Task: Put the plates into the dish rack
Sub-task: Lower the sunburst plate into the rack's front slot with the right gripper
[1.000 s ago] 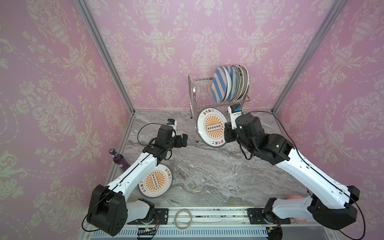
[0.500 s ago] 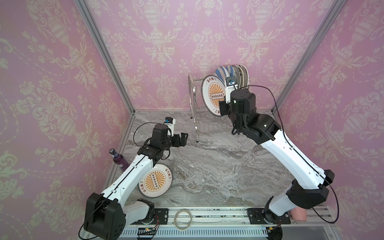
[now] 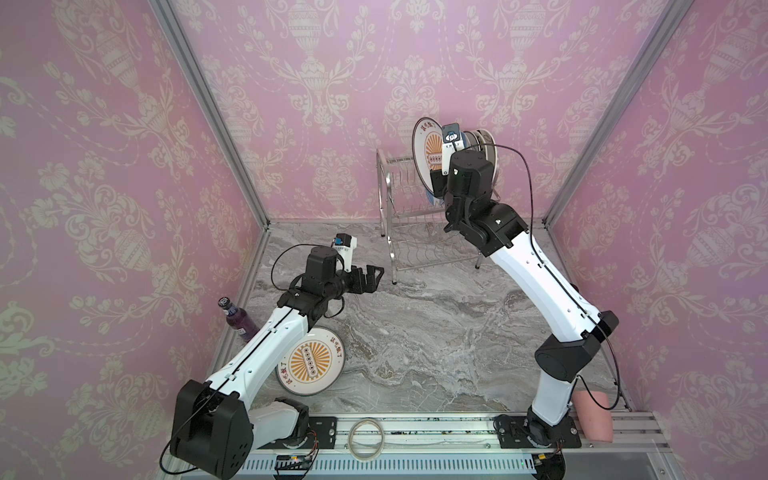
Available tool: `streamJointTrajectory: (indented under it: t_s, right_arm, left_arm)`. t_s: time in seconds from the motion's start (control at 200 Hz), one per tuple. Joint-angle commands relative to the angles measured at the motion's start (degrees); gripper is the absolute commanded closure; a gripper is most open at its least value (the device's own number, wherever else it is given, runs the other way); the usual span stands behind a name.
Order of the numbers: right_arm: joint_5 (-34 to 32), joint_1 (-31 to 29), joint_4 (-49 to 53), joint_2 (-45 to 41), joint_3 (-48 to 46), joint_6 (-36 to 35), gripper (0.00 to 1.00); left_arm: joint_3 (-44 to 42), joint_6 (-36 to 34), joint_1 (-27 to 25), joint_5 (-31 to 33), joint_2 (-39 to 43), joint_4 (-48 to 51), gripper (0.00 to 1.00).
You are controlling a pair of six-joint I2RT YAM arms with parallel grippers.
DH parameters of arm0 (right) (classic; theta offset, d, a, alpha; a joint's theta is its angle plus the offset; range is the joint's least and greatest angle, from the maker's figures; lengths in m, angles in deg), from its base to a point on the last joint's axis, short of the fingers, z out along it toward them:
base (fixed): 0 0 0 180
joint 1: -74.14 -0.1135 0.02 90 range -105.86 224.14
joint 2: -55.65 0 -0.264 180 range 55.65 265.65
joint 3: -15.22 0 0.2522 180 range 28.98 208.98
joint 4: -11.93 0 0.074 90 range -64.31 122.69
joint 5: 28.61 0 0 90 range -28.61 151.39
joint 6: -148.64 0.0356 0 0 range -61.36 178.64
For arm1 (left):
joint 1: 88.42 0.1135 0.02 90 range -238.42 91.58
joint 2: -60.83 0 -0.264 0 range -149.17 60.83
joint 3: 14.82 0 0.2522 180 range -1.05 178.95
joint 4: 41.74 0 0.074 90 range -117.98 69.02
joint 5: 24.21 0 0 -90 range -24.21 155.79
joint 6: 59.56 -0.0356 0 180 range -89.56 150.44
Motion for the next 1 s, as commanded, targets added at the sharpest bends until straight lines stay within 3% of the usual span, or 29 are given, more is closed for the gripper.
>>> streamJointTrajectory:
  t_s: [0.0,0.35,0.751,0.996]
  right_arm:
    - [-0.36,1.01,-3.77,2.68,5.18,-1.03,1.00]
    - [-1.04,3.09,-4.14,10.67,10.65,-0.41,1.00]
    - [-5.83,4.05,-5.93,13.74,10.70,-1.79,1.00]
    - [-5.52,4.06,-7.02,13.67,10.95,-2.06,1.00]
  left_arm:
    - [0.64,0.35,0.28,-1.71,-0.40,1.45,0.01]
    - [0.29,0.10,0.24,-1.44,-1.05,1.92,0.01]
    - [0.58,-0.61,0.38,-1.68,-2.26,1.68,0.01]
    - [0.39,-1.40,0.80,-1.60,-1.90,2.33,0.01]
